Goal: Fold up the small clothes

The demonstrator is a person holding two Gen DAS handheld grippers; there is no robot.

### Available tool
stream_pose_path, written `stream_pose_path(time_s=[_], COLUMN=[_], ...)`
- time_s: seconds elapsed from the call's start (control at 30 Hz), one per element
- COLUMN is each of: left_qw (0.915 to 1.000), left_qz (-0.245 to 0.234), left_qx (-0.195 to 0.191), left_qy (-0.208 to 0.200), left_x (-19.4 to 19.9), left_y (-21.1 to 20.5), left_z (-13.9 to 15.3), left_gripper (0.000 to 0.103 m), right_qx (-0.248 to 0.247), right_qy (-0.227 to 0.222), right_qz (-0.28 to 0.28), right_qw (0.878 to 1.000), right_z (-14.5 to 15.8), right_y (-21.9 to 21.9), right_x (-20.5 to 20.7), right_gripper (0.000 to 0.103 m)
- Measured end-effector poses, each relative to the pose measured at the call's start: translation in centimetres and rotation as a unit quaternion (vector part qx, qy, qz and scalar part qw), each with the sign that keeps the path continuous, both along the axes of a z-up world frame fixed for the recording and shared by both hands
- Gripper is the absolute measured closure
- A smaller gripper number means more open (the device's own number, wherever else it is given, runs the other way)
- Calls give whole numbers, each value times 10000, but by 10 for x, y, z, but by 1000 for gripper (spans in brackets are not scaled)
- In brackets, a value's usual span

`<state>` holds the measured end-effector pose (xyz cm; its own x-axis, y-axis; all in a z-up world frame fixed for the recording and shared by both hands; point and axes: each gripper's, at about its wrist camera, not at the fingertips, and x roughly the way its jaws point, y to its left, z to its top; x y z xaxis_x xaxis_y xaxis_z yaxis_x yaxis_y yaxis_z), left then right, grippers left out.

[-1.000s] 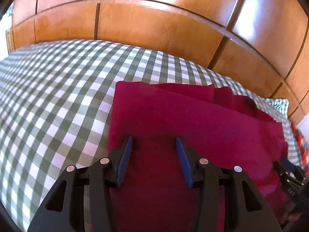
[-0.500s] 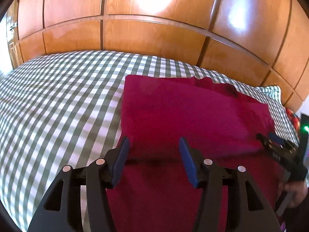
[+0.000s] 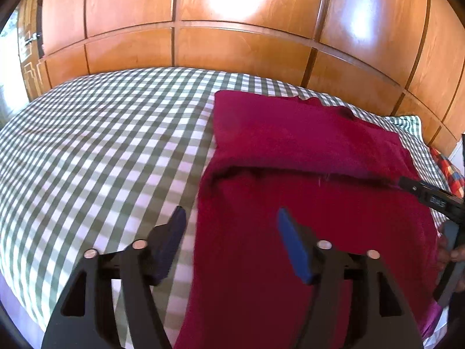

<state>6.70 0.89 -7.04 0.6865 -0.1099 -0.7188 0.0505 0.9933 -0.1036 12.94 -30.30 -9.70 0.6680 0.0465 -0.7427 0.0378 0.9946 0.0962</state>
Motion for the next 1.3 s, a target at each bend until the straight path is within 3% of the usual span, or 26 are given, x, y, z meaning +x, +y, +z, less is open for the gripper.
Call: stream_pose_path(time_s=[0.17,0.27,0.6,0.9,1.1,1.23,1.3], left_qw=[10000,10000,9995,9985,9942,9873,9834], left_qz=[17,18,-119,-298,-611,-1021,-1165], left_qx=[39,83,247,191,-406,-723,-888], left_qy=[32,41,134,428,790,978,1069], left_x=[-16,-24,-52,-71,-93,-110,-119], left_y=[6,9,22,32,46,49,50], left_z=[-3,-4,-12,-26,-29,-34,-37], left_gripper=[37,37,37,37,37,37,37], right_qx=[304,298,118,123,235,637,824], right_qy=[166,193,268,238,272,612,853], right_qz=[233,305,229,-5,-234,-275,-195], right_qw=[9991,9989,9993,9996,9991,9957,9928], right_z=[-8,-12,-25,-18,-8,-19,-25], right_y=[7,11,3,-14,-50,-81,-90], right_x=[-31,-48,-89,-113,-144,-169,-182], right_gripper=[46,48,44,27,15,16,26])
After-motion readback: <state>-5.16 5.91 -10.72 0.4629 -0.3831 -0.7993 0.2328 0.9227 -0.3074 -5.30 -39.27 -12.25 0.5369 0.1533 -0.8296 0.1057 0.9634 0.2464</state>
